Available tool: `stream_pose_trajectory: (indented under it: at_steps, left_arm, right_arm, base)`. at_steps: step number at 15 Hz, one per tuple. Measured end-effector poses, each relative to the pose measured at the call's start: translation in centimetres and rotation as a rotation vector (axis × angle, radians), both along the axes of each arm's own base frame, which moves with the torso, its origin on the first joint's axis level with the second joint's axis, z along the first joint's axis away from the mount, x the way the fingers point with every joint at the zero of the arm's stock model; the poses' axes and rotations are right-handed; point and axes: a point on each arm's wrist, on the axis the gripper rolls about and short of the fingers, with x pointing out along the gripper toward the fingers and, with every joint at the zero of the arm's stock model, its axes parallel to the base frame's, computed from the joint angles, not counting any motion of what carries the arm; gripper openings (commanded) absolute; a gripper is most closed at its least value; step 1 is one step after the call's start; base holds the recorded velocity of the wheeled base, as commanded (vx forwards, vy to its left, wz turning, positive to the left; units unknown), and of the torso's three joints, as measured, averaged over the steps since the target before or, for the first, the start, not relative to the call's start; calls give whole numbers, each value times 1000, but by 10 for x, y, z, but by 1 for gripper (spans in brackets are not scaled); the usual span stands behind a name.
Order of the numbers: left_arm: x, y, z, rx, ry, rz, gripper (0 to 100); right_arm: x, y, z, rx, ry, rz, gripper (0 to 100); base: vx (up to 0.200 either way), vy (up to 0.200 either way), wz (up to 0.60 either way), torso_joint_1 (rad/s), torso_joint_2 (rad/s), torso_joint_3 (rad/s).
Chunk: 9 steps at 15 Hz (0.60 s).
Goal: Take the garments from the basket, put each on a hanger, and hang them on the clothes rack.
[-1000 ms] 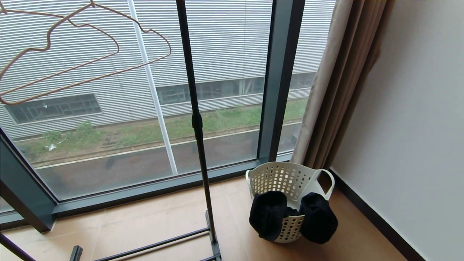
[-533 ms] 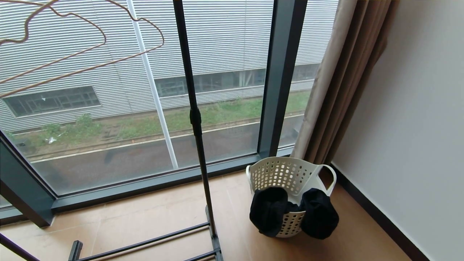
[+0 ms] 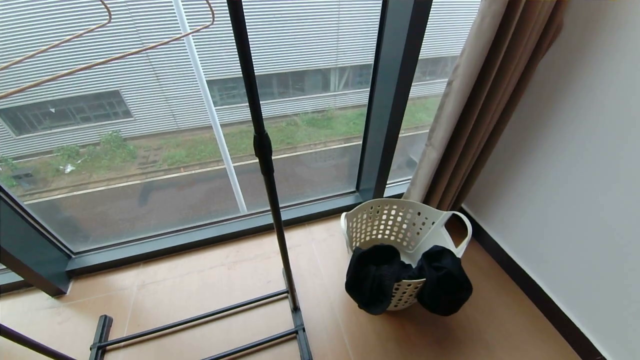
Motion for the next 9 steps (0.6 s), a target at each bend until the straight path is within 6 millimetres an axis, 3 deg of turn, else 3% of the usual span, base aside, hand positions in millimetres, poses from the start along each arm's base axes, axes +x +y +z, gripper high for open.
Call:
stream_pose_trajectory:
  at_steps: [9]
  left_arm:
    - [0,0,0,0,1,0,100]
  right_arm:
    - [1,0,0,0,16,0,100]
  base:
    - [0,0,0,3,4,-194]
